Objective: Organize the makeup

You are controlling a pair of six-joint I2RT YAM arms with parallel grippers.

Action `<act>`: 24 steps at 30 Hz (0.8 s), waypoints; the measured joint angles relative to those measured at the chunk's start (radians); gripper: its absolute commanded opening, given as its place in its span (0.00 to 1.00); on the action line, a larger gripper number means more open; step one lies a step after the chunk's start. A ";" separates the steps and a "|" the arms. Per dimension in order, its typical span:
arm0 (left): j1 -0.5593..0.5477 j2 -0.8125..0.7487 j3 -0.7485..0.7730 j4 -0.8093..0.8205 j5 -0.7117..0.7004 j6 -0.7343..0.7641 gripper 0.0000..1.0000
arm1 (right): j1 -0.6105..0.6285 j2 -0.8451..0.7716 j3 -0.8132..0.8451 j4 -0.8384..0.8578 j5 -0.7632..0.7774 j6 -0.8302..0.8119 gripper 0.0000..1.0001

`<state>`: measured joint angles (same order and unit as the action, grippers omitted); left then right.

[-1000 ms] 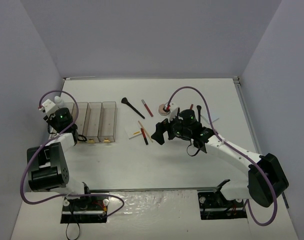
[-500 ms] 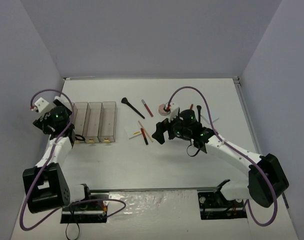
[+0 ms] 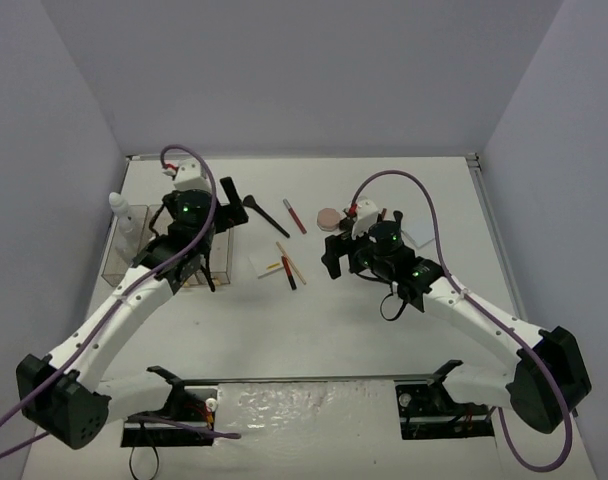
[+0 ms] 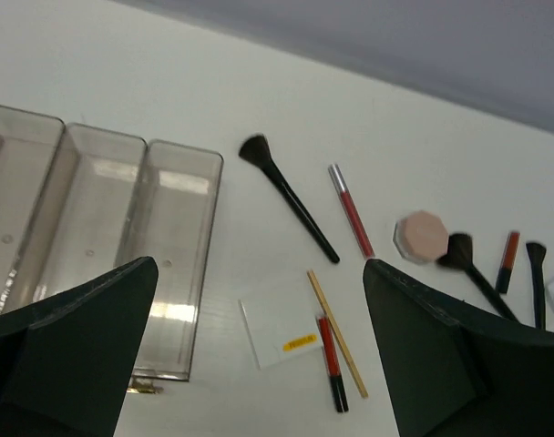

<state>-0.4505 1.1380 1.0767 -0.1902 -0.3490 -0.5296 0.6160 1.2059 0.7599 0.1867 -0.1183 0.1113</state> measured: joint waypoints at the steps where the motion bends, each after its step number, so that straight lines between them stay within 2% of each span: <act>1: -0.025 0.025 0.000 -0.013 0.006 -0.013 0.94 | -0.004 -0.012 -0.001 -0.005 0.018 0.005 1.00; 6: -0.170 0.223 0.017 -0.054 0.045 -0.080 0.92 | -0.038 -0.089 -0.032 -0.014 0.104 0.038 1.00; 8: -0.224 0.310 0.032 -0.062 0.056 -0.109 0.86 | -0.058 -0.114 -0.053 -0.015 0.131 0.048 1.00; 11: -0.291 0.432 0.042 -0.060 0.075 -0.159 0.71 | -0.084 -0.144 -0.081 -0.022 0.161 0.058 1.00; 13: -0.309 0.492 0.041 -0.060 0.094 -0.193 0.60 | -0.096 -0.156 -0.089 -0.026 0.175 0.063 1.00; 16: -0.313 0.553 0.041 -0.059 0.109 -0.229 0.53 | -0.104 -0.165 -0.096 -0.026 0.183 0.068 1.00; 24: -0.307 0.646 0.048 -0.065 0.112 -0.280 0.45 | -0.105 -0.161 -0.102 -0.022 0.183 0.071 1.00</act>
<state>-0.7570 1.7845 1.1245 -0.2549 -0.2366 -0.8094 0.5110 1.0445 0.6576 0.1650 0.0647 0.1823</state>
